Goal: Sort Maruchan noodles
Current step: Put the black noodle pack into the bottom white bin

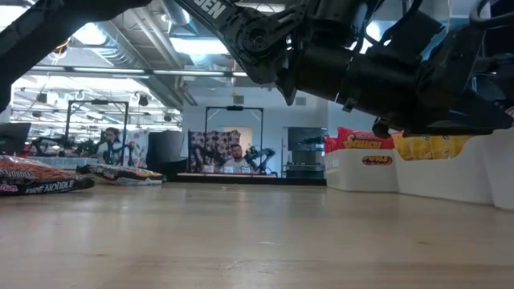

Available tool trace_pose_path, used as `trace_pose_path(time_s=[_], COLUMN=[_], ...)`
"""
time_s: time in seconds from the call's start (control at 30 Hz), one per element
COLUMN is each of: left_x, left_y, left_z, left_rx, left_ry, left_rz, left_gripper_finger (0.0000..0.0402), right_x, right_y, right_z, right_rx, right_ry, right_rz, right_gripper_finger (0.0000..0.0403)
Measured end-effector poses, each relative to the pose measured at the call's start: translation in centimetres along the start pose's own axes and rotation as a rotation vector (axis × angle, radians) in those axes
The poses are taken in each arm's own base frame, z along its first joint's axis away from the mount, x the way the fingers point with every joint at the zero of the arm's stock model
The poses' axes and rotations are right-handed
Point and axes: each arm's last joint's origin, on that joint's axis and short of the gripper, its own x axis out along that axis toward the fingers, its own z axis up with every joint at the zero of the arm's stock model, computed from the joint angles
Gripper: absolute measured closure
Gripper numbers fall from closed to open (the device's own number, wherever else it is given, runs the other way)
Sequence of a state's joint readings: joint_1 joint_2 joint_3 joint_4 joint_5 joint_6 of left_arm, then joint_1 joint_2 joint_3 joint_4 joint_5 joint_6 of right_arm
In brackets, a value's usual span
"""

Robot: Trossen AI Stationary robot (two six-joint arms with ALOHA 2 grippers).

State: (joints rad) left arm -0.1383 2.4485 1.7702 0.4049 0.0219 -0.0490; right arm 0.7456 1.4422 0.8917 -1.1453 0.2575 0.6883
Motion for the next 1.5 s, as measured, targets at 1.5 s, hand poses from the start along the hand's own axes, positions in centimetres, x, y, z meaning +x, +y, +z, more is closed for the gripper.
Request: trace_pose_path(time_s=[1.5], left_x=[-10.6], left_y=[-5.2], left_z=[2.7], left_rx=[0.194], left_ry=[0.173], left_rz=[0.15], left_gripper_finger=[0.0297], right_x=[-2.7], right_y=[-0.6], right_z=[0.3], right_rx=[0.154], right_ry=[0.04], right_rz=[-0.034], right_gripper_finger=[0.0205])
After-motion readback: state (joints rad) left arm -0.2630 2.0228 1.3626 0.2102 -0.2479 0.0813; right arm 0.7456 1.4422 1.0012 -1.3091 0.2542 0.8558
